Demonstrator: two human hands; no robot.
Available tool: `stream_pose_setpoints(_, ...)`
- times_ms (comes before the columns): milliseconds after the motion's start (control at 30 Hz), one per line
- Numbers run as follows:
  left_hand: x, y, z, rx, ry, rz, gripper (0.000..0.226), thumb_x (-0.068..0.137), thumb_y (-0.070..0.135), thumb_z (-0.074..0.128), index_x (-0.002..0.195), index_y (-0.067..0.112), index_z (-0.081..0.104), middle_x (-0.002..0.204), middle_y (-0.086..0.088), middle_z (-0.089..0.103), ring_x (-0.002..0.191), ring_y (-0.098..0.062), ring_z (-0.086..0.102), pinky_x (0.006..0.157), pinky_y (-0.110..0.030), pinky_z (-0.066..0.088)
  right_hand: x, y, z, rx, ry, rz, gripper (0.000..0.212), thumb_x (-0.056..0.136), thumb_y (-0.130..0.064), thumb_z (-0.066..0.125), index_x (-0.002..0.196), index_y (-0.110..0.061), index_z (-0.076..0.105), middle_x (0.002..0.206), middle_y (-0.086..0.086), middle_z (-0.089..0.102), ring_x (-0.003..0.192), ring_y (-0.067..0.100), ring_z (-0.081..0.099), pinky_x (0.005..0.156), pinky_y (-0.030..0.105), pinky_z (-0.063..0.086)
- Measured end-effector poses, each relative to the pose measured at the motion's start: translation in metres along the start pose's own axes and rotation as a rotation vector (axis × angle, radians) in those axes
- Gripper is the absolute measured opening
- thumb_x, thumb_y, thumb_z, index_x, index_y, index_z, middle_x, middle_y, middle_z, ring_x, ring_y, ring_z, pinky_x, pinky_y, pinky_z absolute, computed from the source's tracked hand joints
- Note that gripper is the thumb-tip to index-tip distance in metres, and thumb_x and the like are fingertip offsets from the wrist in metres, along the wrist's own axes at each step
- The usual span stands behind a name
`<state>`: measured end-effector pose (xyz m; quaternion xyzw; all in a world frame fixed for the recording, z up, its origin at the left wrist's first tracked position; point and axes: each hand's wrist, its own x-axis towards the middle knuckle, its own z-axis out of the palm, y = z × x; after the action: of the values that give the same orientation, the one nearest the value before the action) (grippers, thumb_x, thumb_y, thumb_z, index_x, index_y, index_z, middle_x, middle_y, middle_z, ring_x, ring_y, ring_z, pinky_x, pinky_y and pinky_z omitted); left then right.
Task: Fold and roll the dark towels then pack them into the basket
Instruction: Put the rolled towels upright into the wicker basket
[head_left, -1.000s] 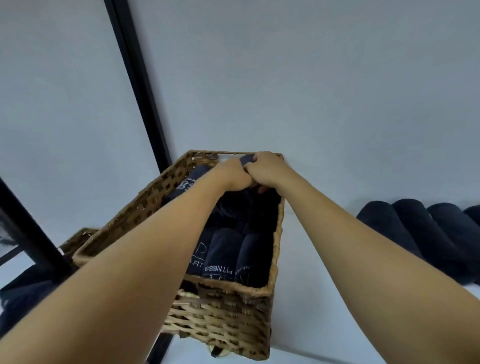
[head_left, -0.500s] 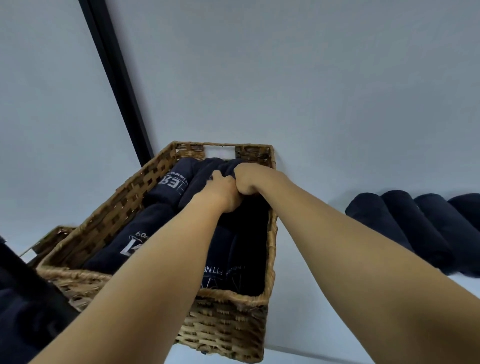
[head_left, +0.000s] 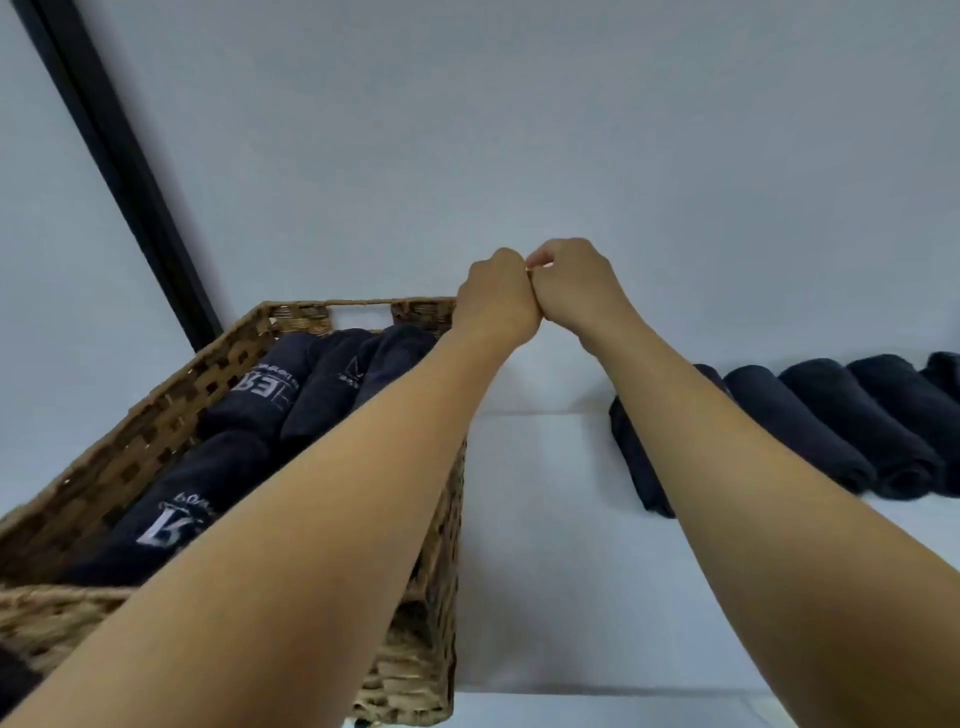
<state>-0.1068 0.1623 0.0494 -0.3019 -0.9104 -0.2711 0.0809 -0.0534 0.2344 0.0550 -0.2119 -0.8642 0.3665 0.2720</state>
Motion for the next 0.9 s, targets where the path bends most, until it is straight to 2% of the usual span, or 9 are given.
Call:
stream_pose_setpoints(100,-0.003,0.039,0.042,-0.097,-0.257,-0.069,0.023,0.094,0.008,0.045,0.113,0.002,0.055,0.102,-0.012,0.06,0.087,-0.028,0.06,0.071,-0.034,0.051,-0.003,0.047,-0.027,-0.062,-0.024,0.148,0.035,0.09,-0.005,0.045,0.12,0.001,0.061,0.117,0.018,0.065,0.107,0.033,0.062,0.094,0.047,0.051)
stream_pose_setpoints(200,-0.016,0.059,0.096,-0.177,-0.495,-0.177,0.015,0.097,0.015,0.049,0.108,0.006,0.053,0.106,-0.012,0.059,0.094,-0.029,0.062,0.081,-0.035,0.053,-0.011,0.1,-0.036,-0.166,-0.105,0.272,0.034,0.095,-0.009,0.046,0.127,-0.001,0.055,0.124,0.016,0.061,0.112,0.03,0.058,0.093,0.036,0.05)
stream_pose_setpoints(300,-0.027,0.064,0.146,-0.203,-0.666,-0.244,0.029,0.098,0.025,0.05,0.118,0.004,0.055,0.102,-0.009,0.059,0.103,-0.028,0.061,0.089,-0.036,0.053,-0.018,0.146,-0.034,-0.31,-0.223,0.353,0.036,0.097,-0.011,0.045,0.131,-0.003,0.053,0.123,0.016,0.062,0.11,0.03,0.059,0.085,0.033,0.048)
stream_pose_setpoints(367,-0.032,0.064,0.173,-0.256,-0.725,-0.308,0.038,0.097,0.031,0.051,0.125,0.005,0.054,0.119,-0.012,0.061,0.112,-0.03,0.06,0.096,-0.038,0.051,-0.021,0.168,-0.032,-0.335,-0.253,0.379,0.038,0.098,-0.01,0.044,0.134,-0.003,0.051,0.123,0.018,0.062,0.11,0.031,0.059,0.088,0.034,0.049)
stream_pose_setpoints(433,-0.034,0.065,0.187,-0.337,-0.682,-0.365,0.044,0.093,0.035,0.054,0.127,0.007,0.054,0.123,-0.014,0.061,0.109,-0.031,0.062,0.095,-0.042,0.053,-0.02,0.182,-0.029,-0.316,-0.221,0.395,0.037,0.097,-0.011,0.046,0.133,-0.002,0.051,0.121,0.018,0.063,0.106,0.03,0.06,0.083,0.033,0.049)
stream_pose_setpoints(567,-0.029,0.064,0.196,-0.462,-0.598,-0.39,0.045,0.089,0.036,0.057,0.124,0.008,0.055,0.117,-0.015,0.065,0.103,-0.031,0.064,0.091,-0.045,0.055,-0.008,0.189,-0.022,-0.321,-0.171,0.435,0.027,0.097,-0.014,0.049,0.116,0.002,0.058,0.09,0.015,0.063,0.066,0.02,0.05,0.054,0.029,0.037)
stream_pose_setpoints(633,-0.03,0.061,0.19,-0.508,-0.547,-0.394,0.043,0.088,0.034,0.057,0.12,0.006,0.056,0.114,-0.015,0.065,0.101,-0.031,0.064,0.089,-0.044,0.055,-0.004,0.19,-0.02,-0.219,-0.168,0.46,0.022,0.093,-0.014,0.053,0.106,0.001,0.062,0.076,0.011,0.058,0.067,0.023,0.054,0.057,0.03,0.043)
stream_pose_setpoints(700,-0.028,0.059,0.18,-0.511,-0.492,-0.37,0.04,0.088,0.033,0.056,0.116,0.006,0.057,0.11,-0.013,0.066,0.099,-0.029,0.065,0.086,-0.039,0.056,-0.002,0.185,-0.021,-0.078,-0.145,0.458,0.018,0.09,-0.017,0.057,0.096,-0.001,0.062,0.078,0.01,0.06,0.076,0.025,0.059,0.062,0.03,0.046)
stream_pose_setpoints(900,-0.005,0.057,0.086,-0.503,-0.315,-0.286,0.037,0.087,0.034,0.055,0.113,0.008,0.06,0.108,-0.011,0.066,0.095,-0.027,0.065,0.087,-0.039,0.056,0.01,0.097,-0.034,0.154,0.008,0.256,0.013,0.084,-0.02,0.056,0.079,-0.007,0.055,0.075,0.006,0.057,0.07,0.02,0.054,0.054,0.028,0.04)
